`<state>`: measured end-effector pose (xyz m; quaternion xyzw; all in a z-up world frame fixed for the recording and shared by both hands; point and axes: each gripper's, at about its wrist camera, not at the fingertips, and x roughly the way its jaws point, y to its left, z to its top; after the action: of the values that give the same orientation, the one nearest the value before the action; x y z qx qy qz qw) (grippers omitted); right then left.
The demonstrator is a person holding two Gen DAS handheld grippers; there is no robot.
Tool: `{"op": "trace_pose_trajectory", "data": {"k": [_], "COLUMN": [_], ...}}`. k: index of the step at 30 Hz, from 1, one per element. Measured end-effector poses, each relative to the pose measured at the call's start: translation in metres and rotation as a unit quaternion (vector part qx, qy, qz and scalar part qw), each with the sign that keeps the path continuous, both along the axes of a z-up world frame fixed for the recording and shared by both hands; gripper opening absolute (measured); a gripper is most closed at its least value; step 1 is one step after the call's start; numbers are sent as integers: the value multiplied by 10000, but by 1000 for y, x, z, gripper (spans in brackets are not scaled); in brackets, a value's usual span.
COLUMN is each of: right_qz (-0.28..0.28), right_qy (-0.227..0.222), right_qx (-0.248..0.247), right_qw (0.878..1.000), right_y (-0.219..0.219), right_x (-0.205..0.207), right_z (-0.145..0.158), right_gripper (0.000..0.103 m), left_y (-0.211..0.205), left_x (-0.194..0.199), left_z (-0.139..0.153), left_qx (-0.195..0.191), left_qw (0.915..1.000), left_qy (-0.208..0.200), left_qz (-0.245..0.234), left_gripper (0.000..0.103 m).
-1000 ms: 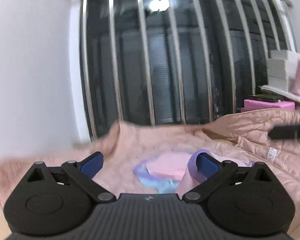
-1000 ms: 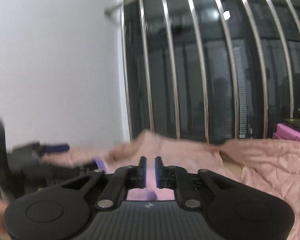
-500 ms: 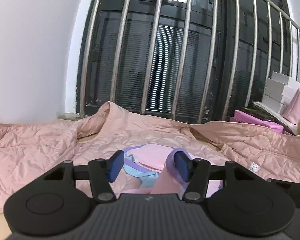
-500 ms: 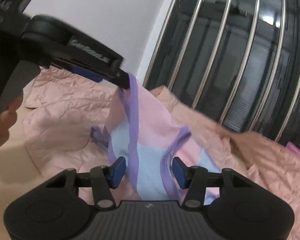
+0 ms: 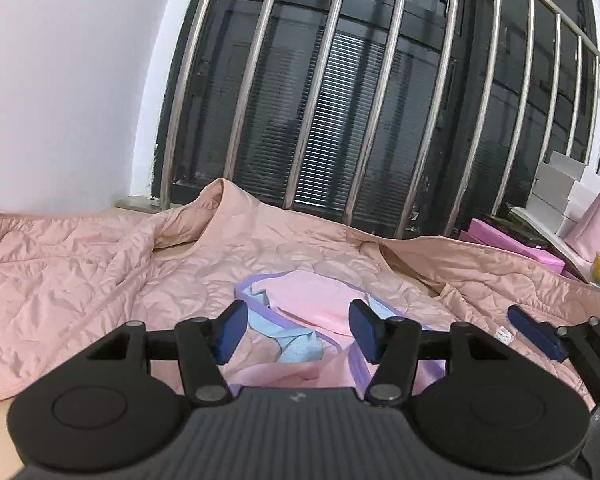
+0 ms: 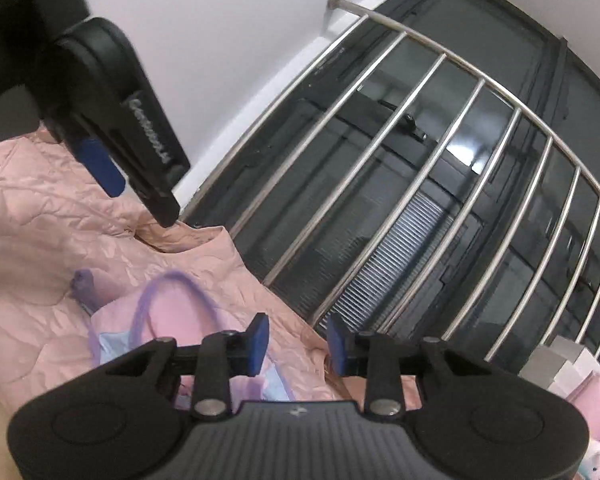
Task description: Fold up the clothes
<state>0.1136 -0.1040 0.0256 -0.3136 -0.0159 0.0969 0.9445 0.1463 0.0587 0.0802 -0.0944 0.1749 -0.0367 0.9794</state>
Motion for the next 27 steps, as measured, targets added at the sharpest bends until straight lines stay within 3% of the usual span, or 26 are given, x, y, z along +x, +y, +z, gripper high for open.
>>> {"op": "trace_pose_trajectory", "data": {"k": [6,10,16,17,18,20,27], "right_qz": [422,368,197,169,136,43,-78], "right_qy": [632,972,1279,1342,1416,1633,1403], "right_qx": [-308,-435,-767,-748,-710,-497,863], "right_qw": [9966,9936,9886,9880,9873,9853,9863], "right_y": [10,13,18,18,18,14,-20], "right_x": [-1,7,16,19,22,29,29], "right_z": [-11,-18,-32,-33,-33,-30,6], "right_gripper": [42,42,41,36,19,6,6], "left_y": [-2,-6,-20,-22,-25,-31,-49], "left_x": [-1,-2,-2,-1,0,3,10], "left_z": [1,1,-1,-2,-4,-7,-24], "left_qx": [69,93,321,341,382,490,563], "left_qw": [10000,9999,9991,9989,9987,9980,9957], "left_qy": [2,-7,33,61,103,202,489], "left_qz": [-9,-53,-277,-302,-325,-349,-543], "left_gripper": [59,67,72,75,77,78,82]}}
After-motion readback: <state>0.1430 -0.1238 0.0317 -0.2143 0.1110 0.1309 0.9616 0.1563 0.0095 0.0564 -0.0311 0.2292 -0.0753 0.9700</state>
